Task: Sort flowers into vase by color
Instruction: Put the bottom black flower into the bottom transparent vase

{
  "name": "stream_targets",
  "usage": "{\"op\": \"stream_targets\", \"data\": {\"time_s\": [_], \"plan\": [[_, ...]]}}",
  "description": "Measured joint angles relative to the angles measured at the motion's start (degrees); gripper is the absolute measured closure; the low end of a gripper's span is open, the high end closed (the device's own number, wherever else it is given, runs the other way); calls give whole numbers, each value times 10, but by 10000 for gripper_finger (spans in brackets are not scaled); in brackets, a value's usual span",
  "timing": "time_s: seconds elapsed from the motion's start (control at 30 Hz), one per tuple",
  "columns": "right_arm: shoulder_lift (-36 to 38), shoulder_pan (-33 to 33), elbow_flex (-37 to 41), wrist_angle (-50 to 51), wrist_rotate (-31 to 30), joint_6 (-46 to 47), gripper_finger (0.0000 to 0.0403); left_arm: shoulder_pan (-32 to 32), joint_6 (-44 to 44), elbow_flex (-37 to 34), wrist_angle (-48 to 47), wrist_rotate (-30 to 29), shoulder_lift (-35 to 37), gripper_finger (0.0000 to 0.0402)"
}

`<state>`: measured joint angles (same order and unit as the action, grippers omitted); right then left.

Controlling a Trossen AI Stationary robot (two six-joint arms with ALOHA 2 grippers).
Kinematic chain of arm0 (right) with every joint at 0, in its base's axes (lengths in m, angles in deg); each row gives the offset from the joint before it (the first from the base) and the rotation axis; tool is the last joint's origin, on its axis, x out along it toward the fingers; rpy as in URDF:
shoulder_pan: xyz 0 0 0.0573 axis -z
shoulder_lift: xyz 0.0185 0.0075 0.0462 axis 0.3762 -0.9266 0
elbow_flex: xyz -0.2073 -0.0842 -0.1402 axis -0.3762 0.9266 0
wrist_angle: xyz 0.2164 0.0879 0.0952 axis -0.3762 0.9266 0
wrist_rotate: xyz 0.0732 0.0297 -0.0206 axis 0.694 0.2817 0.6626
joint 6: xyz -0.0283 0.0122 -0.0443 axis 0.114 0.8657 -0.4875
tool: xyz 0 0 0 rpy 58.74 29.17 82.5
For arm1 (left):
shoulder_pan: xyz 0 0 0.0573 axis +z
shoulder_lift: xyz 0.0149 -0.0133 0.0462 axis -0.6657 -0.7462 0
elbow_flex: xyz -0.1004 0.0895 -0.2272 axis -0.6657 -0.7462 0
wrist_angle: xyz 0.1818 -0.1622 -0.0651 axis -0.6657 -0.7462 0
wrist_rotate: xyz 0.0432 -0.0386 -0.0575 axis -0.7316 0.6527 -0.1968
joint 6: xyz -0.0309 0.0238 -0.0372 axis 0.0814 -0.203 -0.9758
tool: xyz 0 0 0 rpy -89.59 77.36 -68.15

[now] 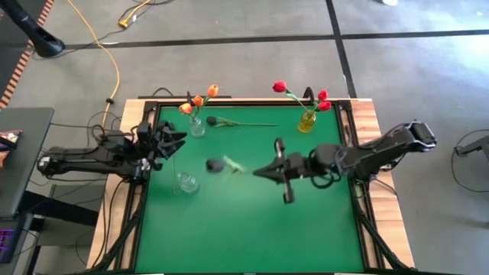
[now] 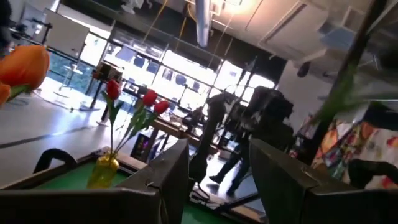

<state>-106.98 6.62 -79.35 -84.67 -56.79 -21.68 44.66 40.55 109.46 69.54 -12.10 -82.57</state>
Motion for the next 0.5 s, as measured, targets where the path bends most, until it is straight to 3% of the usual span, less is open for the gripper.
{"op": "stream_targets", "data": {"time_s": [0.1, 0.33, 0.5], "plan": [[15, 23, 0, -14, 4, -1, 382, 0, 10, 0, 52, -9, -58, 245], [42, 74, 0, -34, 110, 27, 381, 0, 46, 2, 223, -54, -188, 245], [41, 96, 0, -85, 150, 36, 381, 0, 63, 45, 253, -39, -273, 245]]}}
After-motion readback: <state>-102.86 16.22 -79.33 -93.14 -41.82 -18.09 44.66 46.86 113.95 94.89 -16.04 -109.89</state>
